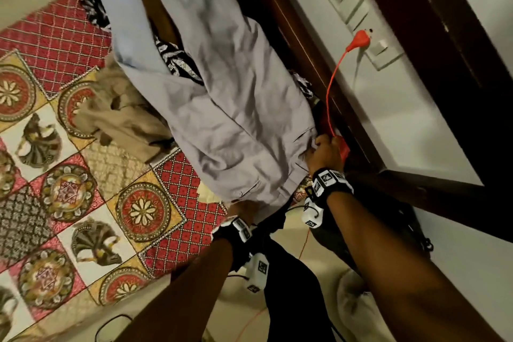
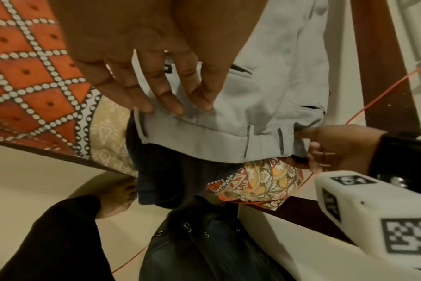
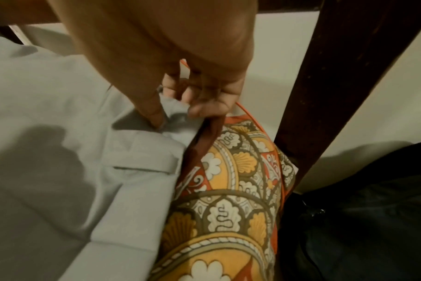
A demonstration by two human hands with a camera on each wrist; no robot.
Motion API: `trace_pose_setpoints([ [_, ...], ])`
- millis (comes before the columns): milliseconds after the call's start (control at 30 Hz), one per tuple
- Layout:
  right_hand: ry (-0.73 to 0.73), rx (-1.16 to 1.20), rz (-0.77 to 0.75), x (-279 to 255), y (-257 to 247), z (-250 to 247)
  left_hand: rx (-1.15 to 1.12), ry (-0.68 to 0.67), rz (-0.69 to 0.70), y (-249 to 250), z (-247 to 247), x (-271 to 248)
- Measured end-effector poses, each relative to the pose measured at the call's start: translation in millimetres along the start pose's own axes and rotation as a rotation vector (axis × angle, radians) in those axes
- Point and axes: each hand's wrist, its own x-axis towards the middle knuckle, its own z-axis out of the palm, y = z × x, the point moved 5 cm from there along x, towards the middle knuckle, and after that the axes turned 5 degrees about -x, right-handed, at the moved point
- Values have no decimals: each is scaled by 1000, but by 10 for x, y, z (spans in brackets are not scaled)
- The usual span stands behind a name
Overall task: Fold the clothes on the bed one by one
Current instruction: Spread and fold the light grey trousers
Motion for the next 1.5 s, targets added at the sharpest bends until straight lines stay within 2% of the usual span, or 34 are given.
trace_pose_setpoints([
  [100, 32, -25, -86, -208, -247, -211, 70, 9, 87, -81, -68, -185],
  [133, 9, 25, -110, -322, -375, -309, 83, 34, 96, -119, -133, -288],
  [200, -38, 188, -173, -591, -608, -506, 97, 102, 221, -96, -242, -551],
  [267, -32, 370, -296, -975, -930, -829, 247, 113, 405, -3, -351, -940],
  [333, -15, 536, -392, -1374, -1294, -1218, 550, 81, 546, 41, -483, -1358],
  [400, -21, 660, -539, -1842, -1765, -1649, 637, 182, 668, 99, -779, -1829],
  [467, -42, 723, -698, -2364, -2273, -2045, 428, 272, 714, 121, -1187, -2334],
  [533, -48, 731, -819, -2829, -2694, -2359, 162, 422, 779, 100, -1631, -2712],
  [600, -25, 748, -925, -3374, -3108, -2652, 8, 602, 828, -30, -2223, -3036],
  [667, -7, 786, -1015, -3900, -3490, -2922, -138, 720, 871, -176, -2870, -3364],
  [800, 70, 878, -1186, -4889, -4250, -3433, -275, 862, 1040, -696, -4174, -3998],
  [967, 171, 915, -1457, -5973, -5130, -3953, -484, 985, 1122, -1480, -5395, -4290],
  [1033, 198, 937, -1533, -6283, -5411, -4102, -533, 1097, 1174, -1714, -5740, -4505],
  [1100, 182, 930, -1592, -6532, -5674, -4182, -495, 1239, 1281, -1955, -6094, -4847],
  [1233, -36, 921, -1641, -6991, -6136, -4252, -195, 1568, 1549, -2459, -6796, -5778],
  [1300, -93, 929, -1678, -7240, -6287, -4290, -123, 1651, 1553, -2765, -7103, -6189],
  [1333, -95, 940, -1704, -7347, -6342, -4314, -139, 1652, 1529, -2915, -7220, -6347],
  [1367, -73, 940, -1744, -7465, -6388, -4343, -178, 1650, 1450, -3059, -7337, -6509],
  [1433, 18, 897, -1874, -7700, -6453, -4387, -210, 1549, 1285, -3277, -7495, -6753],
  [1500, 57, 863, -1989, -7901, -6534, -4366, -30, 1643, 1177, -3447, -7563, -7039],
])
